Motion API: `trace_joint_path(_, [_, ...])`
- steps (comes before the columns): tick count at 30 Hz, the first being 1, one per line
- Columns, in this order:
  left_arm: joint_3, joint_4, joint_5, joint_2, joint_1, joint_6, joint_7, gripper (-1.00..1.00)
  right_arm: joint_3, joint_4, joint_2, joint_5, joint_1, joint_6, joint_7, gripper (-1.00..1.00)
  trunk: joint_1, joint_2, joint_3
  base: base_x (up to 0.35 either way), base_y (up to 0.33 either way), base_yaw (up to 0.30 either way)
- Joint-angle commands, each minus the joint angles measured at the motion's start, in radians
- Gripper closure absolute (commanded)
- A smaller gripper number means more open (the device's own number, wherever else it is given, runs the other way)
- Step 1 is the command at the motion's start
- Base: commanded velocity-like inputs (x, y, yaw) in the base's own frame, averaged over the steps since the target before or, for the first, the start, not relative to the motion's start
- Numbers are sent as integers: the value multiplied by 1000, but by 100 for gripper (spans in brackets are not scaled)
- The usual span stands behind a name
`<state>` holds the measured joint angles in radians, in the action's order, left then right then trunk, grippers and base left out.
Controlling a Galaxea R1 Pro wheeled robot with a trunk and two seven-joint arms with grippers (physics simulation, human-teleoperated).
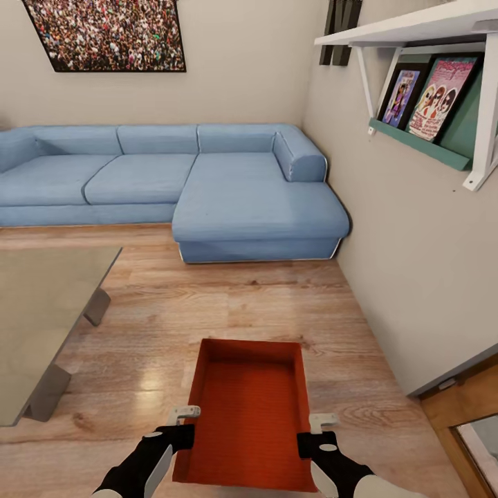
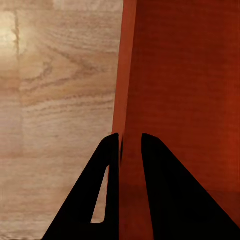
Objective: Move the two storage containers from the living room to the garage. In the garage, place one container on the floor and stack the other container on top of it (either order is fine).
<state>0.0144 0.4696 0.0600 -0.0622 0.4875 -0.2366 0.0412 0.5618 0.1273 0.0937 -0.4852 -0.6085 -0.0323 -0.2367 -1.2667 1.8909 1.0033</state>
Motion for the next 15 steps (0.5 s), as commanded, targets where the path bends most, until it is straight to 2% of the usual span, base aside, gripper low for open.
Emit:
trace_joint_path(1, [4,4,-17,2,0,20,12,100,15,-15,0,-24,0,0,-6,100,0,0,-1,0,0,71])
trace_joint_path(15, [4,4,-17,1,0,20,12,100,15,-15,0,-24,0,0,-6,100,0,0,-22,0,0,72])
